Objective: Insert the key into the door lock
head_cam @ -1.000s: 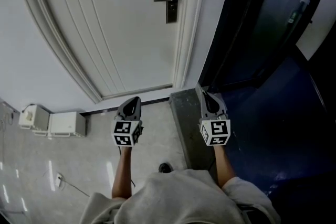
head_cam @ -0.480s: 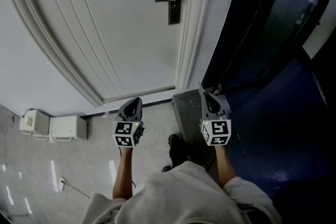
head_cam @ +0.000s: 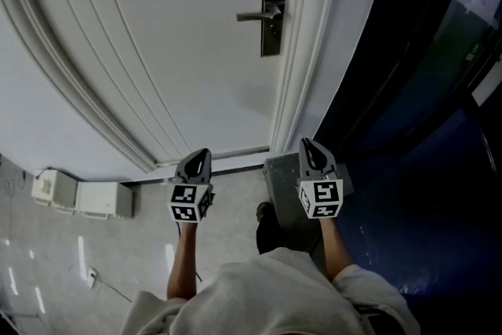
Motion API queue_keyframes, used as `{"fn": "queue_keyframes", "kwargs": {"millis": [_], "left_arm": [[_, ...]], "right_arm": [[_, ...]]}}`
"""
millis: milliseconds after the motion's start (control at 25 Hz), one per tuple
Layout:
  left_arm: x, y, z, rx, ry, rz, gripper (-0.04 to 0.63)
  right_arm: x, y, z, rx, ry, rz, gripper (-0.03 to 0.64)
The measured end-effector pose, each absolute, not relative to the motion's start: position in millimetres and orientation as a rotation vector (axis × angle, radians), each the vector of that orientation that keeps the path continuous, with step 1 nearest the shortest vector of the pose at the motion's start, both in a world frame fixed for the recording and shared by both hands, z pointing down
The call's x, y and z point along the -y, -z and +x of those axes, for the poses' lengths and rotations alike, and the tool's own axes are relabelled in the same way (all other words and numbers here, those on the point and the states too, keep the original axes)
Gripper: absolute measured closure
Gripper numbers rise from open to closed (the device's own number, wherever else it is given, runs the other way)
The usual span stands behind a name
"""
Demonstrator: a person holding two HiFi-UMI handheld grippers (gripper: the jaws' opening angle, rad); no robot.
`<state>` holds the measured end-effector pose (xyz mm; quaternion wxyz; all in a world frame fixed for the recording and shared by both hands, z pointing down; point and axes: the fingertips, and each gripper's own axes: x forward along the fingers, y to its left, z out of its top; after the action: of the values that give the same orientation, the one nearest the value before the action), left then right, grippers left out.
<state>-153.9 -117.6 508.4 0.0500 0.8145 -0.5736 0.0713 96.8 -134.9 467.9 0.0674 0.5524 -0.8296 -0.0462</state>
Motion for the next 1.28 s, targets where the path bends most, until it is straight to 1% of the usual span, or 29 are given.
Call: {"fn": "queue_keyframes", "kwargs": {"millis": [440,680,920,1280], "left_arm": [[282,-475,-133,1.833,-0.213,2.452,0.578],[352,-462,-130,1.874,-0.190,2.438,0.578],[392,-464,-121,1.878,-0.189,2.429,0.578],[410,-467,-128,1.882,-0.213,2.423,0.578]], "right_arm": [[310,-437,111,2.561,0.208,1.579,0.586],[383,-423,104,2.601,0.225,1.532,0.586],[425,-418,102,2.629,0.239,1.502,0.586],[444,-428,95,2.631,0.192,1.498,0.586]]}}
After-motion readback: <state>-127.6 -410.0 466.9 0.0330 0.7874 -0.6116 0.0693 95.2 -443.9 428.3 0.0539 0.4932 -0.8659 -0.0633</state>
